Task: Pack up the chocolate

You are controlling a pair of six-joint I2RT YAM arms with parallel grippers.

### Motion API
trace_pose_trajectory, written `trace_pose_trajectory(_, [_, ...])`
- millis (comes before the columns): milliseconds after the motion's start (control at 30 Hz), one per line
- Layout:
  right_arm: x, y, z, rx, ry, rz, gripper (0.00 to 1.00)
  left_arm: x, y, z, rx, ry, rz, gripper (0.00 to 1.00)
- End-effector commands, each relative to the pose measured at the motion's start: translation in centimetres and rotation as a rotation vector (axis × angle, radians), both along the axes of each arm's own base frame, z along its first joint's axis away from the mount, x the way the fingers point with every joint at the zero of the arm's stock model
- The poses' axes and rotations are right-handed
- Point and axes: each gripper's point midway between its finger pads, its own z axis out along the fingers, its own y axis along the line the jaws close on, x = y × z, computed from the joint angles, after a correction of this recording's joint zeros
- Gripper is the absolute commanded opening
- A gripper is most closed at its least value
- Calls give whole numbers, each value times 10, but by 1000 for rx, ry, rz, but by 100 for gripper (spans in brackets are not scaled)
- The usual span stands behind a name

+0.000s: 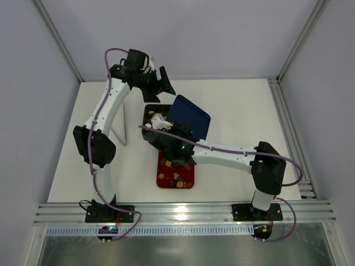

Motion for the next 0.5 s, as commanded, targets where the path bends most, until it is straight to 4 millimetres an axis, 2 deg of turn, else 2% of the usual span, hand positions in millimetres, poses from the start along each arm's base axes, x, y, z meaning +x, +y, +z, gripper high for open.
trace_pose_trajectory(0, [-10, 3, 51, 219, 42, 29, 4, 40, 57, 56, 18, -186, 227, 86])
trace_pose_trajectory(33, [-13, 12, 49, 263, 101, 76, 4, 50, 82, 65, 16, -211, 293, 86])
trace_pose_trajectory(100, [-11, 17, 58, 349, 165, 106, 4, 60, 108, 78, 18, -253, 371, 85])
trace_pose_trajectory(133, [-14, 30, 55, 436, 243, 154, 4, 58, 119, 90, 16, -282, 401, 84])
trace_pose_trajectory(167, [-13, 38, 62, 510, 289, 187, 4, 61, 138, 94, 32, -297, 449, 84])
trace_pose_trajectory(233, [4, 38, 68, 688, 367, 177, 4, 54, 158, 104, 53, -340, 502, 84])
trace_pose_trajectory(267, [-4, 62, 75, 812, 478, 291, 4, 53, 170, 110, 58, -363, 529, 84])
trace_pose_trajectory(300, [13, 56, 81, 907, 502, 286, 4, 53, 178, 111, 74, -384, 551, 84])
trace_pose_trajectory(333, [16, 63, 84, 1013, 558, 298, 4, 46, 184, 112, 99, -399, 552, 84])
trace_pose_trajectory(367, [10, 83, 95, 1123, 645, 402, 4, 44, 191, 112, 115, -405, 561, 84])
trace_pose_trajectory(433, [29, 82, 100, 1297, 717, 389, 4, 42, 196, 104, 143, -396, 560, 85])
trace_pose_trajectory(467, [34, 94, 103, 1365, 770, 462, 4, 39, 198, 103, 153, -400, 554, 85])
